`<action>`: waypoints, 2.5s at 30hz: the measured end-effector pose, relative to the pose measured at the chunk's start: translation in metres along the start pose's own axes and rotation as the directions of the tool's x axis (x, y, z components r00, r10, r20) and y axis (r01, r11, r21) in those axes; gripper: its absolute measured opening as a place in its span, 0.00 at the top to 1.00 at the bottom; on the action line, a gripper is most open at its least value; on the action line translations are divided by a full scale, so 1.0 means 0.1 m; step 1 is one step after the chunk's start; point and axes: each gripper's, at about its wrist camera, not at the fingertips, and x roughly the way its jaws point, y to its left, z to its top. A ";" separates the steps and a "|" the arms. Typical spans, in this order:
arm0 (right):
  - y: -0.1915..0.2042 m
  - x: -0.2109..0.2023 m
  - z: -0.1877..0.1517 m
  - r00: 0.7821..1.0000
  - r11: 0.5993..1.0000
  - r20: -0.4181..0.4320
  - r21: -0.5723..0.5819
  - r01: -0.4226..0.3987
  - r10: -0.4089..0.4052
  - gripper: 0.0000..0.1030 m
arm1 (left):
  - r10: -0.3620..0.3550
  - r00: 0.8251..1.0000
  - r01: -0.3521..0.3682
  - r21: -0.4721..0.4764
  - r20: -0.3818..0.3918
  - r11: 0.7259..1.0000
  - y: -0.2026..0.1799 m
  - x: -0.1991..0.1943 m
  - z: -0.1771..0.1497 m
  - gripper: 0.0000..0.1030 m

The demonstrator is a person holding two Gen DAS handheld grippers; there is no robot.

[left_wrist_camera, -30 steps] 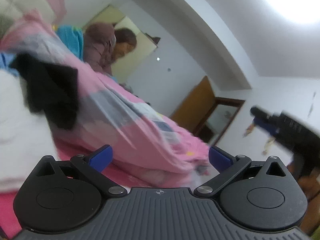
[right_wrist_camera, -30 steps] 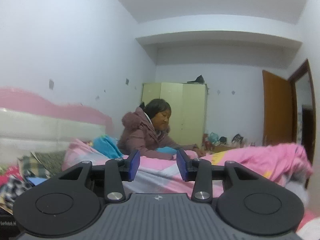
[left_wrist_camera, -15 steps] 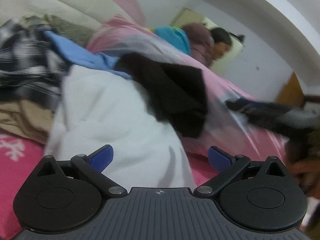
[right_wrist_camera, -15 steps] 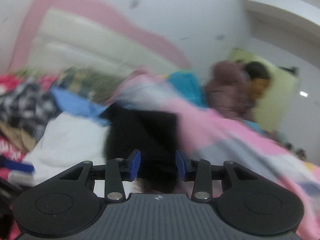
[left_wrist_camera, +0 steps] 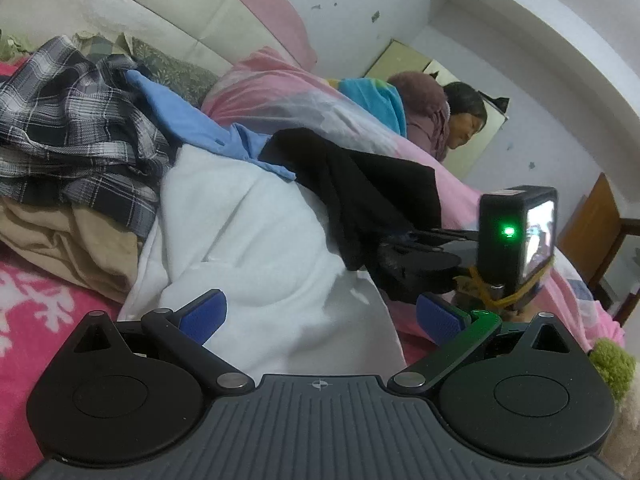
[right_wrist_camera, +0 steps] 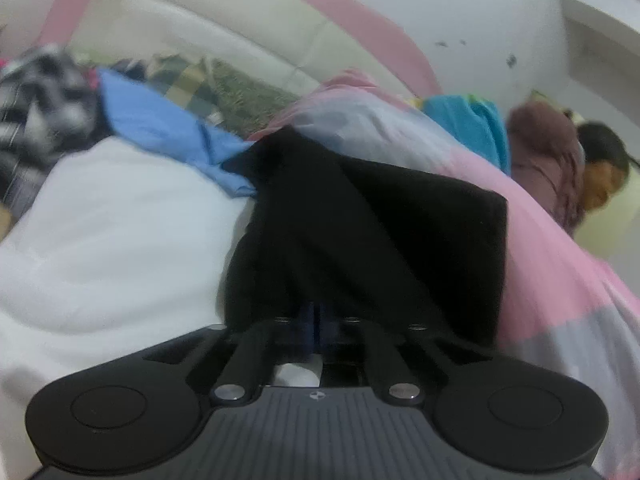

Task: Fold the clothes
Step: 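Grasp the black garment with the right gripper, then lift the black garment with the right gripper and lay it on the bedspread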

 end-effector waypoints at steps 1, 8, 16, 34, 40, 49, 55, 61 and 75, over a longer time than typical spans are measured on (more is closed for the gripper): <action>-0.01 -0.03 0.00 1.000 1.000 0.015 0.014 0.016 -0.016 1.00 | 0.001 1.000 -0.001 -0.004 0.001 1.000 0.01 0.00 0.00 0.01; -0.08 -0.25 0.08 0.997 0.997 0.076 0.081 0.000 -0.006 0.91 | 0.015 1.000 -0.014 -0.019 0.012 1.000 0.06 0.00 0.03 0.01; 0.08 0.06 0.05 1.000 1.000 0.003 -0.014 -0.001 0.001 0.68 | 0.031 1.000 -0.031 -0.005 0.007 1.000 0.07 0.03 0.01 0.01; -0.47 -1.15 0.48 0.878 0.903 0.223 0.177 0.391 -0.424 1.00 | 0.031 0.999 -0.032 0.031 0.023 0.999 0.05 0.03 -0.02 0.01; -0.76 -2.00 0.45 0.831 0.853 0.217 0.234 0.466 -0.513 1.00 | 0.010 1.000 -0.012 0.062 0.029 0.998 0.00 0.02 -0.07 0.01; -0.80 -2.26 0.34 0.873 0.882 0.169 0.209 0.423 -0.458 0.96 | 0.026 0.999 -0.028 0.087 0.023 0.996 -0.06 0.04 -0.16 0.01; -0.44 -1.44 0.26 0.956 0.965 0.131 0.072 0.254 -0.261 0.57 | 0.020 1.000 -0.020 0.082 0.001 0.996 -0.05 0.06 -0.14 0.01; -0.07 -0.62 0.18 0.996 0.997 0.064 -0.056 0.062 -0.058 0.41 | 0.036 0.999 -0.034 0.064 -0.024 0.997 -0.01 0.08 -0.12 0.01; -0.19 -0.37 0.14 0.975 0.980 0.113 0.080 0.182 -0.190 0.89 | 0.056 0.998 -0.053 0.075 -0.038 0.996 0.02 0.11 -0.15 0.01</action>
